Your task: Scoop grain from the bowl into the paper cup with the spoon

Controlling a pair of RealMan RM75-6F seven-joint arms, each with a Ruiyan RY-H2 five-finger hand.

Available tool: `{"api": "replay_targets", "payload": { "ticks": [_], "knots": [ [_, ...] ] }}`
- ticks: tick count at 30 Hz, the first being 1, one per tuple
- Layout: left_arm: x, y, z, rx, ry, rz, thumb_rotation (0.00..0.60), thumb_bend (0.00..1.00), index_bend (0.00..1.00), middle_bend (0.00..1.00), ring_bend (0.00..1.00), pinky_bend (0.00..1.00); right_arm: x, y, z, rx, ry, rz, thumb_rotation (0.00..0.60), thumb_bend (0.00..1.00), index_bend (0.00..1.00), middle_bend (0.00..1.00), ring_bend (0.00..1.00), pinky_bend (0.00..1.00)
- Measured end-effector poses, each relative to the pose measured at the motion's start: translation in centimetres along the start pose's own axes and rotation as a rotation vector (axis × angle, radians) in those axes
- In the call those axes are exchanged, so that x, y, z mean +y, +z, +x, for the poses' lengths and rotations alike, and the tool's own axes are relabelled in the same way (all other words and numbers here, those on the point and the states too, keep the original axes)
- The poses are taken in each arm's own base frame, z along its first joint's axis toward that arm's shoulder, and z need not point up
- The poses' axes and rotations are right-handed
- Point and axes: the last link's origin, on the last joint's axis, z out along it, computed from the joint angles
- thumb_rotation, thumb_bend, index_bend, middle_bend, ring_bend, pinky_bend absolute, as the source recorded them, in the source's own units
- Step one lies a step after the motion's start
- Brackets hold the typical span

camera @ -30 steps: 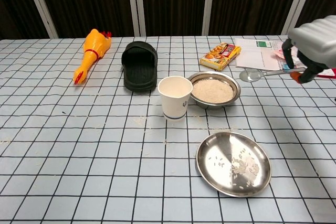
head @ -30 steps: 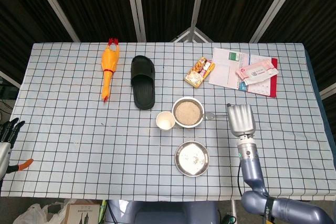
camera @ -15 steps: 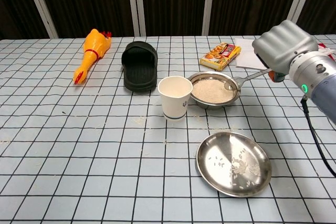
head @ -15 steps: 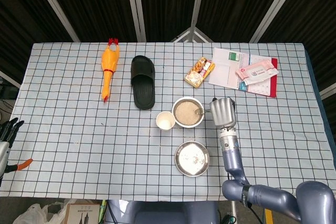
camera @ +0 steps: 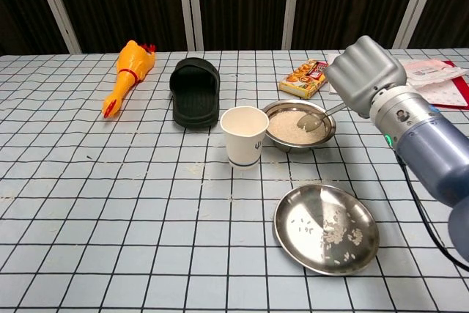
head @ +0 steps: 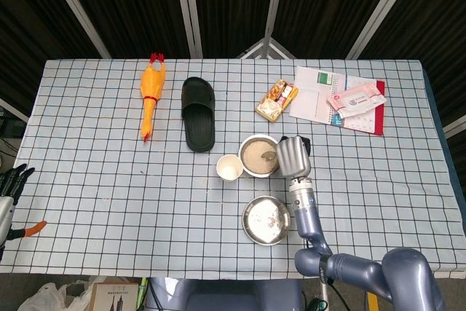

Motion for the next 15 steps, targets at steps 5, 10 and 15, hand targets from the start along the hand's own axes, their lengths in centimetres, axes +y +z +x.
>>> {"api": "replay_targets", "payload": {
  "ticks": [5,10,15],
  "knots": [
    [-0.02,0.03,0.05,-0.004,-0.008,-0.001,0.6,0.0,0.0,0.0,0.0,0.0,-0.33,0.51,0.57,0.04,-0.031,-0.008,0.6,0.7,0.64,0.83,0.99,1.0],
    [0.0,0.01,0.07,-0.007,-0.011,-0.003,0.6,0.0,0.0,0.0,0.0,0.0,-0.41,0.85,0.72,0.057,-0.049,-0.018,0.6,0.7,0.64,0.83,0.99,1.0],
    [0.04,-0.03,0.05,-0.009,-0.011,-0.005,0.6,0.0,0.0,0.0,0.0,0.0,-0.75,0.98,0.48,0.062,-0.058,-0.015,0.6,0.7,0.64,0.83,0.99,1.0]
  ]
}}
